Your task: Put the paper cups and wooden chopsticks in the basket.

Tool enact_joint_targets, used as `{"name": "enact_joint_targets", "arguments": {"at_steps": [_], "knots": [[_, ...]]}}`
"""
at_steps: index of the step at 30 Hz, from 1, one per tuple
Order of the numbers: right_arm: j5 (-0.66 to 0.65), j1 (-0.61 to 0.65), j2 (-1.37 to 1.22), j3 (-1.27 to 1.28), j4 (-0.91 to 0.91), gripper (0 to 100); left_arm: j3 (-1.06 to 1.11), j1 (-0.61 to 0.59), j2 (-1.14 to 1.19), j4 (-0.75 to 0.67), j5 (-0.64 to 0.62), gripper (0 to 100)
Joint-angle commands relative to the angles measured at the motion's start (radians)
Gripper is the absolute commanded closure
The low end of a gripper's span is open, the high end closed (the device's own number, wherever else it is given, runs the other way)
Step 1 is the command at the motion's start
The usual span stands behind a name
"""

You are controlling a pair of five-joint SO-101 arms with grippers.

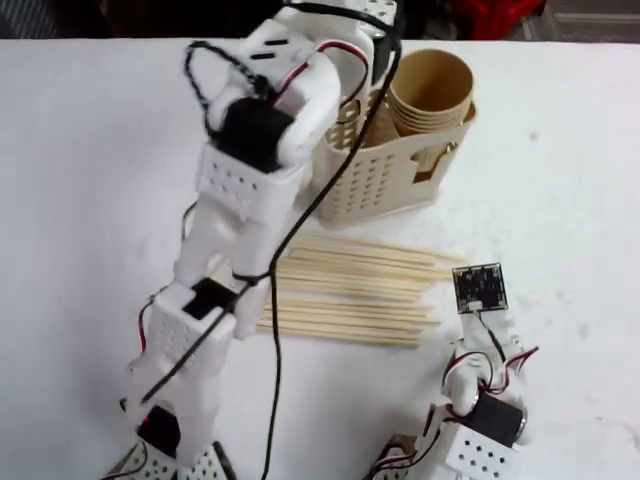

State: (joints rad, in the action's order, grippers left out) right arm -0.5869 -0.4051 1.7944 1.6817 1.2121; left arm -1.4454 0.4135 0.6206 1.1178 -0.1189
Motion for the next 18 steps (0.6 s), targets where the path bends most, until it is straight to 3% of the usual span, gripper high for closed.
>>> {"name": "enact_joint_targets", "arguments": {"at_steps": [1, 4, 9, 14, 18], "knots": [[-0.008, -0.007, 0.005, 0.009, -0.019, 97.8, -0.017, -0.031, 0.002, -0.008, -0.014, 97], [-0.008, -0.007, 0.005, 0.009, -0.019, 97.8, -0.017, -0.047, -0.008, 0.021, -0.014, 97], [-0.008, -0.007, 0.005, 0.009, -0.018, 97.8, -0.017, -0.081, -0.012, 0.089, -0.015, 87], [-0.008, -0.007, 0.005, 0.009, -0.018, 97.8, -0.054, -0.134, -0.013, 0.144, -0.015, 87], [-0.008, -0.007, 0.005, 0.009, -0.018, 97.8, -0.215, -0.202, -0.012, 0.359, -0.009, 87]]}}
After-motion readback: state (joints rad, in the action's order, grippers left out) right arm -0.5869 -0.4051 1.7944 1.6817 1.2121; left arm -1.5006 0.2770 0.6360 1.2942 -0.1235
